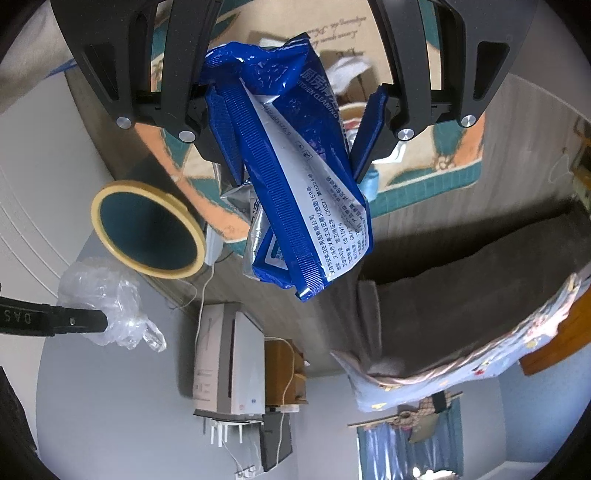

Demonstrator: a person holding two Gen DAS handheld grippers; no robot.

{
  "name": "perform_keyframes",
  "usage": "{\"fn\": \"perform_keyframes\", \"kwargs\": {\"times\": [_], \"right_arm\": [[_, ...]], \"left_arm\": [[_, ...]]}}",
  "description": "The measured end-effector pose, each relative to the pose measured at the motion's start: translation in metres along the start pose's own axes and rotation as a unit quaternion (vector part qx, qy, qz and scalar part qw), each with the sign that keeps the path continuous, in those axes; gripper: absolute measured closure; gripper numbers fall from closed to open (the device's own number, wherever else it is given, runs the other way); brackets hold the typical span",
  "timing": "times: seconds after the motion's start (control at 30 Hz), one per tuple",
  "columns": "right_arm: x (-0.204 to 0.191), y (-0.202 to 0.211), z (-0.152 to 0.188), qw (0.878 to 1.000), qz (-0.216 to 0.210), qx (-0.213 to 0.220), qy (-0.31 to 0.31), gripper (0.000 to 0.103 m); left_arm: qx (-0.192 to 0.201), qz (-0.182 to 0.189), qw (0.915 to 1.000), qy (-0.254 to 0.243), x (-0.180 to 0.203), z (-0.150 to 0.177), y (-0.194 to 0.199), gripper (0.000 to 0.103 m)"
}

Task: Collect trash
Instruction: 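Lift both bags and carry them toward the yellow bin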

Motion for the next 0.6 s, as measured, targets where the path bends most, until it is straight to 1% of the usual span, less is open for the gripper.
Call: {"fn": "perform_keyframes", "kwargs": {"times": [0.1, 0.27, 0.37, 0.6], "right_arm": [[0.007, -0.010, 0.000, 1.000, 0.000, -0.011, -0.009, 0.090], [0.023, -0.023, -0.005, 1.000, 0.009, -0.017, -0.017, 0.090], [0.033, -0.032, -0.007, 0.999, 0.016, -0.021, -0.024, 0.090], [0.058, -0.060, -0.004, 0.997, 0.030, -0.049, -0.054, 0.090]], "left_arm": [[-0.009, 0.008, 0.9999, 0.004, 0.003, -0.005, -0.011, 0.043], [-0.021, 0.018, 0.9996, -0.003, 0.013, -0.014, -0.027, 0.043], [-0.029, 0.033, 0.9990, -0.001, 0.021, -0.023, -0.039, 0.043], [-0.043, 0.051, 0.9976, -0.018, 0.039, -0.039, -0.062, 0.043]]}}
Point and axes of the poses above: each gripper's, at about its wrist camera, not at the fingertips, and y roughly against the way its jaws point, x to its right, z to its underside, the point moved 6 cm from there along -y, roughly the way its jaws point, and after that the axes turned 12 degrees about z, right-handed, at the moved point
